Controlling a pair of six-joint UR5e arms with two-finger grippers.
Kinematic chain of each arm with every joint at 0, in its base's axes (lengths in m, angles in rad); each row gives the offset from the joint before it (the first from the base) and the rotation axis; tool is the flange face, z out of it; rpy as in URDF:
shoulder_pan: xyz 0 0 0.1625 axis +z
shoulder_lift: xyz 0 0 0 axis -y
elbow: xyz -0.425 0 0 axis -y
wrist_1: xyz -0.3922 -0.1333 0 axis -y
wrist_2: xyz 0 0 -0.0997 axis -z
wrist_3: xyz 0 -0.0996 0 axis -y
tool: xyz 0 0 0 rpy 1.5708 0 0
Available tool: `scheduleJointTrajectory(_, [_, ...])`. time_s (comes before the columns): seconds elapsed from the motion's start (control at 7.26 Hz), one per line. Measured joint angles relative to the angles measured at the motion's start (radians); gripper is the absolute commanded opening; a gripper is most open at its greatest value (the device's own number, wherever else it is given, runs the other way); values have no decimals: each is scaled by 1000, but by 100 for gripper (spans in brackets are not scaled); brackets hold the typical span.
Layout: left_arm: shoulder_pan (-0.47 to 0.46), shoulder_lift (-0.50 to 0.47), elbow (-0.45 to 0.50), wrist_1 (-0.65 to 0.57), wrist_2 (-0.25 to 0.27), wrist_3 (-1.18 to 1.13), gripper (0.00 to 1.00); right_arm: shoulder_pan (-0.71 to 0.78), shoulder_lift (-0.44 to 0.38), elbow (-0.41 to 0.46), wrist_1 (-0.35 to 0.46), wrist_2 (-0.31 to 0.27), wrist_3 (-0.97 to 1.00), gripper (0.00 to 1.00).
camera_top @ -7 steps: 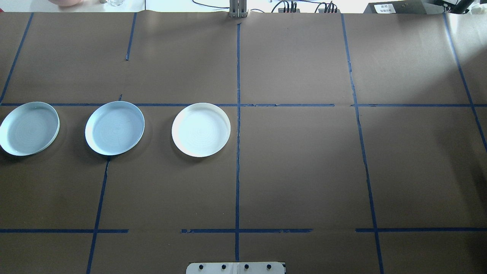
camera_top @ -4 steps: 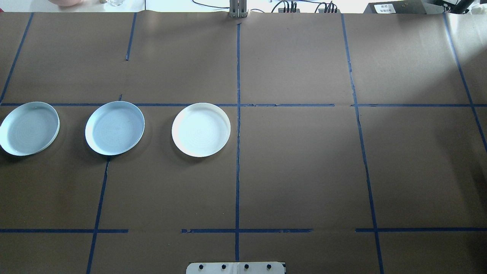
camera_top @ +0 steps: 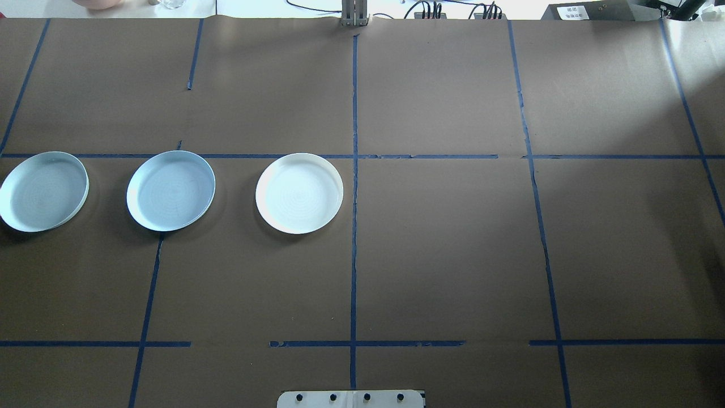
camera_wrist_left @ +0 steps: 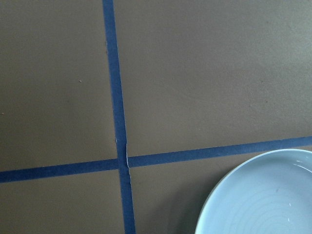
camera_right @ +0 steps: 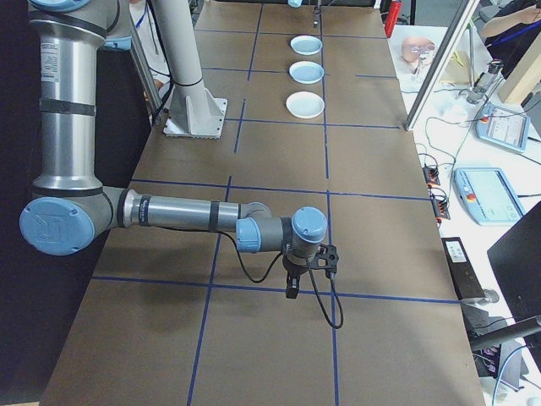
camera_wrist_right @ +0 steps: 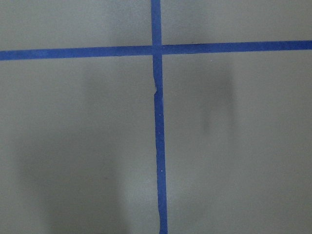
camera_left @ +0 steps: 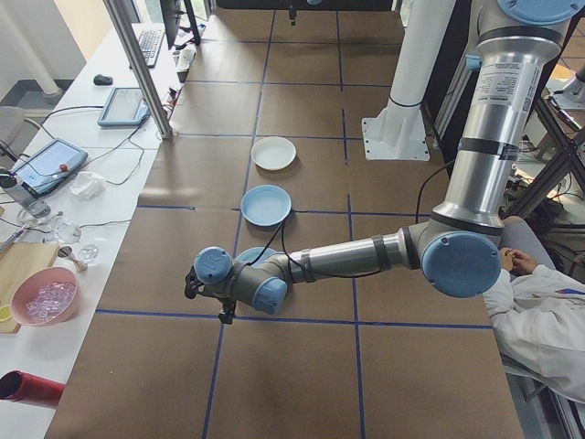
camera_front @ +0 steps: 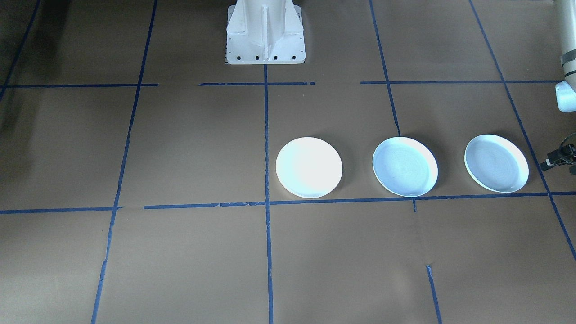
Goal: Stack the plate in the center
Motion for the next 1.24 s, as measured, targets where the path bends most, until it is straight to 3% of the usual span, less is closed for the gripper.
scheduleJointTrajectory(0.14, [13, 0, 5, -12, -4, -1, 99, 0, 0, 0, 0, 0, 0, 100])
scheduleJointTrajectory(0.69, [92, 12, 8, -19, -37, -2, 82, 0, 0, -1, 0, 0, 0, 100])
scheduleJointTrajectory(0.83, [99, 15, 8, -17, -37, -2, 72, 0, 0, -1, 0, 0, 0, 100])
scheduleJointTrajectory(0.96, [102, 18, 8, -16, -38, -2, 54, 0, 0, -1, 0, 0, 0, 100])
scheduleJointTrajectory(1.24, [105, 21, 9, -12, -38, -2, 6, 0, 0, 0, 0, 0, 0, 100])
